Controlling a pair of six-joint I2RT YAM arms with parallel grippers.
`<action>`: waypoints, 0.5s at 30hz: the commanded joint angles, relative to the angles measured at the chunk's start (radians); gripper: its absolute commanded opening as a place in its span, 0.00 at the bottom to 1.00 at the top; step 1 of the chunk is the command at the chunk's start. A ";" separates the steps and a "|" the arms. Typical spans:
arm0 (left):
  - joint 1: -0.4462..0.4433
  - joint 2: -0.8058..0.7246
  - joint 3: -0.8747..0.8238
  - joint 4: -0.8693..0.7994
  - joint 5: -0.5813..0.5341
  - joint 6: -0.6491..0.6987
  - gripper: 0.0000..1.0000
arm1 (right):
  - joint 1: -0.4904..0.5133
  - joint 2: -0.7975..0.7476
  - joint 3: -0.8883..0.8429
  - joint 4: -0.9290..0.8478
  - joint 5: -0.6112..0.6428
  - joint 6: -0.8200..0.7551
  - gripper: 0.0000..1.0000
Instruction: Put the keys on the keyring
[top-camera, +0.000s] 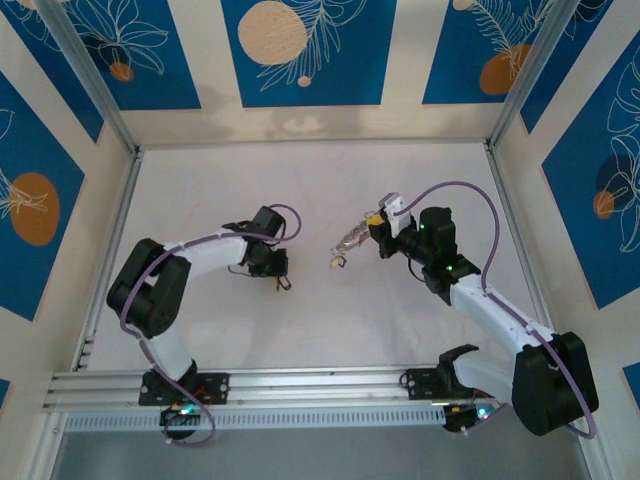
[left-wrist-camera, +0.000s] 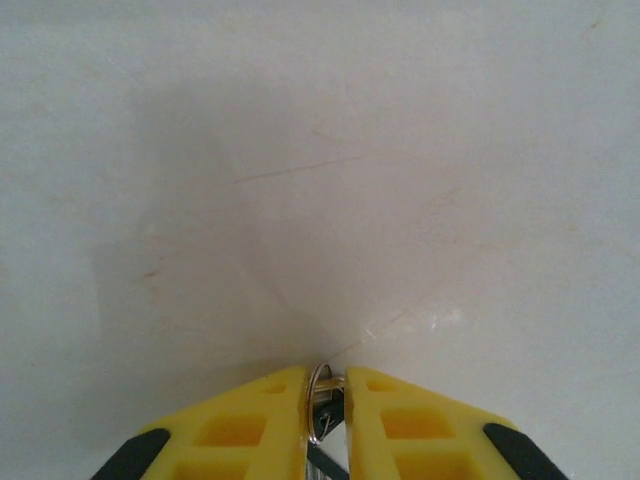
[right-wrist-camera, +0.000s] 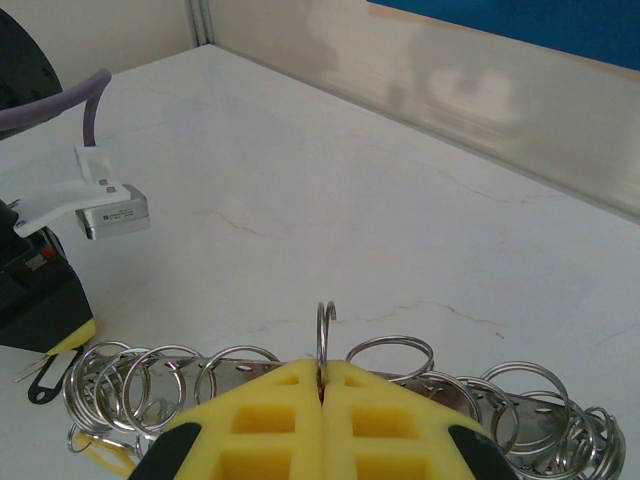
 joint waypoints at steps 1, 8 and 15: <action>-0.017 -0.019 0.011 -0.032 -0.025 -0.012 0.15 | -0.002 -0.028 -0.004 0.061 -0.014 -0.009 0.00; -0.020 -0.014 0.017 -0.051 -0.053 -0.007 0.12 | -0.004 -0.031 -0.005 0.061 -0.014 -0.008 0.00; -0.031 -0.016 0.024 -0.072 -0.077 0.001 0.07 | -0.007 -0.031 -0.005 0.065 -0.014 -0.006 0.00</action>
